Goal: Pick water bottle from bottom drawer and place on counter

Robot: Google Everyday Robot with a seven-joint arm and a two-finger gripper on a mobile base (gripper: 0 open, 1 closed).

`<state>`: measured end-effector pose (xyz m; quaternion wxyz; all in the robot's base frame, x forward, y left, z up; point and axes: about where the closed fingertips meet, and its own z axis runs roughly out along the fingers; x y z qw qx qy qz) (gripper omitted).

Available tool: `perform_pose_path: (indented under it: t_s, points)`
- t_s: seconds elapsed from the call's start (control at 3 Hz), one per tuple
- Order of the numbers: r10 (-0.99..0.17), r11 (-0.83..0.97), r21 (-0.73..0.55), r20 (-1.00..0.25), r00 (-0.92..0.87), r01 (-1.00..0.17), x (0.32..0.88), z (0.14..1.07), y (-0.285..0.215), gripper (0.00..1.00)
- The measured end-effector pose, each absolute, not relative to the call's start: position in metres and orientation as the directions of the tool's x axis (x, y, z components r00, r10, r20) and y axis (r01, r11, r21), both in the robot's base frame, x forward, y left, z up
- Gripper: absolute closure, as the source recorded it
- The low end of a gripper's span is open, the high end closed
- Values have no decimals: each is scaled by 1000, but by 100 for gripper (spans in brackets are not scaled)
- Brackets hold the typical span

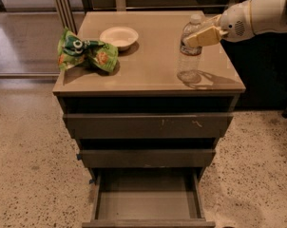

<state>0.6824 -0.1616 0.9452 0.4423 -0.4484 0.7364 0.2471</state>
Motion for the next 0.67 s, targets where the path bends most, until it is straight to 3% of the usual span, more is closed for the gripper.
perform_pose_path:
  t_s: [0.33,0.67]
  points:
    - [-442,476,-33,-873,-207,-879,682,945,-162,11]
    - [-442,475,-32,-873,-207,-879,682,945,-161,0]
